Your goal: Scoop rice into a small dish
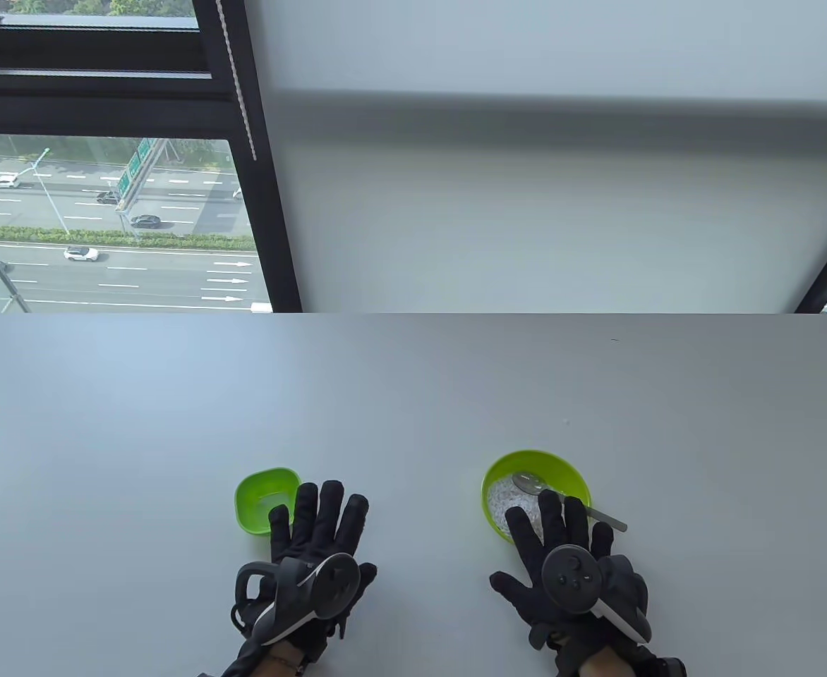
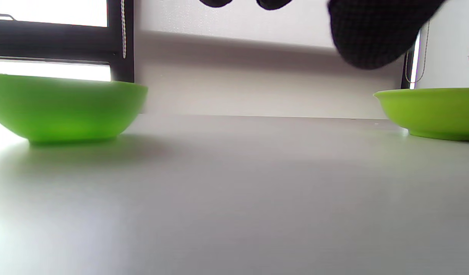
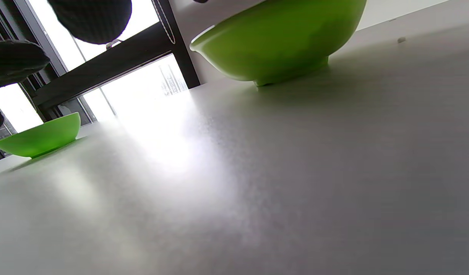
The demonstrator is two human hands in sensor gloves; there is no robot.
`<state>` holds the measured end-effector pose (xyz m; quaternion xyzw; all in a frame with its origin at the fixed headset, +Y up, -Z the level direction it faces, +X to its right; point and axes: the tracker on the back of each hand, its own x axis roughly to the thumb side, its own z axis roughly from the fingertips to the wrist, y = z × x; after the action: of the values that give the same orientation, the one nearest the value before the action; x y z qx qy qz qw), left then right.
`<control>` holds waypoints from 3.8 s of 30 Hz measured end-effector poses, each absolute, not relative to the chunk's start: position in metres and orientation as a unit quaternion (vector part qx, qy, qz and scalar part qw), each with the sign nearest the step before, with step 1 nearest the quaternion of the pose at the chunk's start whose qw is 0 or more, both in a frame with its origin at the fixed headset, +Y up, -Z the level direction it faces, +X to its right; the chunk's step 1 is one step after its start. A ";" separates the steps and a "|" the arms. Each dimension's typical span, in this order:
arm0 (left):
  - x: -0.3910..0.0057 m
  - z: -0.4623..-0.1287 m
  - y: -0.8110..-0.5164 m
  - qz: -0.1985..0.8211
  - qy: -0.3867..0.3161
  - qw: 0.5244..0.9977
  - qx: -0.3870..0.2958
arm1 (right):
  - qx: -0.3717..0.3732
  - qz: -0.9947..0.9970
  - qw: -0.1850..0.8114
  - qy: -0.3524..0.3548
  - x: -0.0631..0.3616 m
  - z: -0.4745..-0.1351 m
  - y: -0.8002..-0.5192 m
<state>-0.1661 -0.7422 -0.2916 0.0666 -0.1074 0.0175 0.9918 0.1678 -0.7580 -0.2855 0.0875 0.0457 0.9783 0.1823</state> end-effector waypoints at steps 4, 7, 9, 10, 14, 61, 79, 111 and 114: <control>-0.186 -0.292 -0.730 0.025 -0.050 0.993 0.102 | 0.088 0.977 0.187 0.040 0.168 -0.285 -0.757; -0.211 -0.295 -0.726 0.035 0.012 0.993 0.114 | 0.086 0.977 0.189 0.040 0.169 -0.285 -0.757; -0.226 -0.299 -0.729 0.043 0.045 0.994 0.093 | 0.084 0.976 0.195 0.044 0.170 -0.285 -0.757; -0.231 -0.301 -0.730 0.048 0.059 0.994 0.084 | 0.084 0.976 0.196 0.045 0.170 -0.285 -0.757; -0.252 -0.308 -0.742 0.069 0.096 0.992 0.041 | 0.082 0.975 0.202 0.044 0.172 -0.286 -0.758; -0.146 -0.291 -0.732 0.063 -0.227 0.969 0.074 | 0.073 0.974 0.211 0.043 0.173 -0.288 -0.759; -0.113 -0.287 -0.754 0.007 -0.290 0.957 0.020 | 0.077 0.974 0.208 0.048 0.170 -0.288 -0.760; -0.193 -0.303 -0.740 0.095 -0.110 0.988 0.060 | 0.080 0.974 0.208 0.038 0.170 -0.287 -0.760; -0.194 -0.304 -0.741 0.092 -0.106 0.988 0.058 | 0.083 0.974 0.207 0.026 0.169 -0.285 -0.757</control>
<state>-0.1938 -0.7410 -0.3037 0.0585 -0.1061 0.0920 0.9884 0.1695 -0.7569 -0.2852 0.0834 0.0263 0.9743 0.2075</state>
